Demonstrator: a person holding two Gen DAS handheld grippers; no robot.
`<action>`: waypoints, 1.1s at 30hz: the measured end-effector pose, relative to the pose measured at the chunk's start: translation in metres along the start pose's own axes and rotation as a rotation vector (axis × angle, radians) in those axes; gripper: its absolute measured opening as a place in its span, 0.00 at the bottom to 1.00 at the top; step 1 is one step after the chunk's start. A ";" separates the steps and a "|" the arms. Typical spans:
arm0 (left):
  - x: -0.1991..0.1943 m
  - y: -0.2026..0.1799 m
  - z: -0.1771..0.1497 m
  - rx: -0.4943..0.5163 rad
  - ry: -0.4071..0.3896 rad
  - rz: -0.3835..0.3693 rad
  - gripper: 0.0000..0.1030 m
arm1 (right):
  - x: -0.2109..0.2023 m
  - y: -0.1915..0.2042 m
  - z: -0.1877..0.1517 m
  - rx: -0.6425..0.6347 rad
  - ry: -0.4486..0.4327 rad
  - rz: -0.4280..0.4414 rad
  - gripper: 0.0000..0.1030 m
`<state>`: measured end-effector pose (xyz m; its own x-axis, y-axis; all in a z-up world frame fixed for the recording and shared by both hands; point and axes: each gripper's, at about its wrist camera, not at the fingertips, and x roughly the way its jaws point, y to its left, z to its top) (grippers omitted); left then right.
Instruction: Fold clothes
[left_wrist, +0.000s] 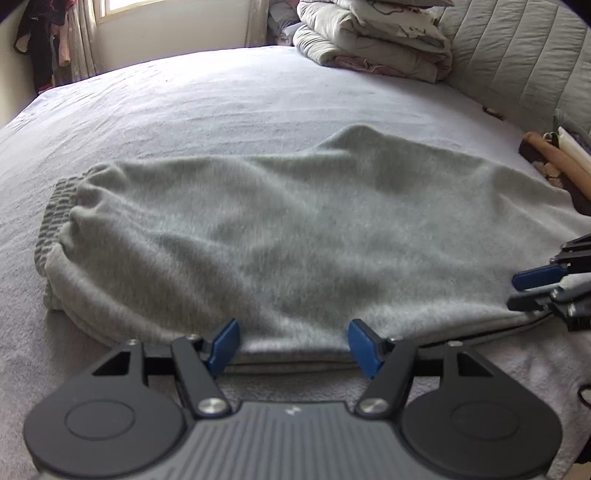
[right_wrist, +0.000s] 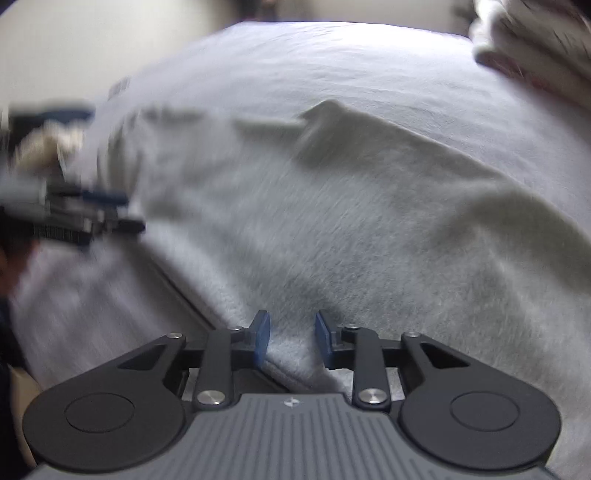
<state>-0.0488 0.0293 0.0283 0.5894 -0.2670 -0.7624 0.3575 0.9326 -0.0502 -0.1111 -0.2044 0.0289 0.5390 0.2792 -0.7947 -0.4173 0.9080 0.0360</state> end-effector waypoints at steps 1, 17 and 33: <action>-0.001 0.000 0.001 0.002 0.003 0.001 0.66 | -0.001 0.004 0.000 -0.034 0.014 -0.008 0.30; 0.003 -0.005 0.004 -0.053 -0.003 -0.043 0.66 | 0.014 0.026 0.020 -0.008 -0.029 0.025 0.36; 0.011 0.014 0.019 -0.184 -0.013 0.032 0.66 | 0.017 -0.017 0.051 0.196 -0.066 -0.028 0.56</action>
<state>-0.0239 0.0346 0.0313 0.6080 -0.2381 -0.7574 0.2004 0.9691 -0.1437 -0.0571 -0.1985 0.0455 0.5981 0.2674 -0.7555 -0.2548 0.9572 0.1371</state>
